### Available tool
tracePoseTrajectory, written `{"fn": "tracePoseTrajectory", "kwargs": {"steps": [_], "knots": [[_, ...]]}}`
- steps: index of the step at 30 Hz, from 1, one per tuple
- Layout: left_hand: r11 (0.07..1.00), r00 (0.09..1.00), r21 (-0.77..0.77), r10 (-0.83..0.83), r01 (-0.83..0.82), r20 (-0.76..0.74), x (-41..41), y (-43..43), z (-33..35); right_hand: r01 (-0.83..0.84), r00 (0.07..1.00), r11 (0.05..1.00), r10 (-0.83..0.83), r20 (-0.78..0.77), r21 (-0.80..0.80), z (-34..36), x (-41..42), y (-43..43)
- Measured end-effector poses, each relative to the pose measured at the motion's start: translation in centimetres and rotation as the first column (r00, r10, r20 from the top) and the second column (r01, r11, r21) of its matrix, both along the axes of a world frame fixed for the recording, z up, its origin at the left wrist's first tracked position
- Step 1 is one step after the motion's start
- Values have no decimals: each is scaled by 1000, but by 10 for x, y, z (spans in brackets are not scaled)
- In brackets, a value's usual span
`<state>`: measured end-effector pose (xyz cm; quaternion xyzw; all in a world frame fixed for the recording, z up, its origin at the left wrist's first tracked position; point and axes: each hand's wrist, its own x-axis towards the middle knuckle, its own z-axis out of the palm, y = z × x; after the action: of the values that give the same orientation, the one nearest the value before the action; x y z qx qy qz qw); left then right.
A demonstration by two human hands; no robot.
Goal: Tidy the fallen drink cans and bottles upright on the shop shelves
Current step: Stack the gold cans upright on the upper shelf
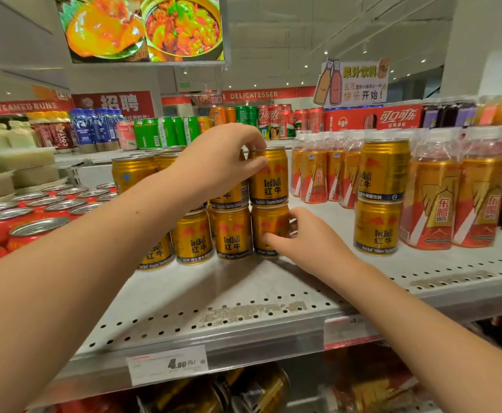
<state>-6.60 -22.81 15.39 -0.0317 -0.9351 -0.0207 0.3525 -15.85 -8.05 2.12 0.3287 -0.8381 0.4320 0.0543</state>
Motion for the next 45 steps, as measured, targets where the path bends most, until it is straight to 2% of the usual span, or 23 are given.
{"fn": "tracePoseTrajectory", "kwargs": {"steps": [7,10,13,15,18,20,22,26,30,36,41,45], "knots": [[999,999,2,32,-32,33,1,4,-2,36,999,997,-36,-14,67,1,7,-2],[998,999,-51,37,-37,-2,-1,7,-6,89,994,986,-80,-69,141,2,11,13],[996,997,-71,-54,49,-62,-5,24,-8,172,971,981,-154,-182,87,3,13,60],[989,987,-24,-145,143,-70,-13,45,-9,235,947,972,-222,-230,26,3,13,100],[963,967,87,-253,254,-24,-32,83,-12,356,913,934,-345,-220,13,2,9,153],[954,962,130,-272,270,1,-47,106,-13,379,914,924,-364,-178,53,-1,0,174],[948,963,178,-270,263,17,-62,125,-14,352,929,933,-338,-153,77,-4,-12,184],[943,967,263,-236,203,99,-85,146,-14,176,980,980,-166,-114,89,-7,-33,180],[969,989,229,-116,92,92,-92,151,-12,42,995,996,-35,-93,84,-11,-50,165],[987,996,138,84,-85,19,-87,159,-9,-19,998,1000,20,-65,15,-11,-65,161],[990,990,88,104,-112,95,-76,154,-1,-79,989,996,83,-120,42,-11,-69,155],[985,984,-30,169,-168,47,-73,152,4,-130,988,991,131,-82,20,-11,-67,150]]}}
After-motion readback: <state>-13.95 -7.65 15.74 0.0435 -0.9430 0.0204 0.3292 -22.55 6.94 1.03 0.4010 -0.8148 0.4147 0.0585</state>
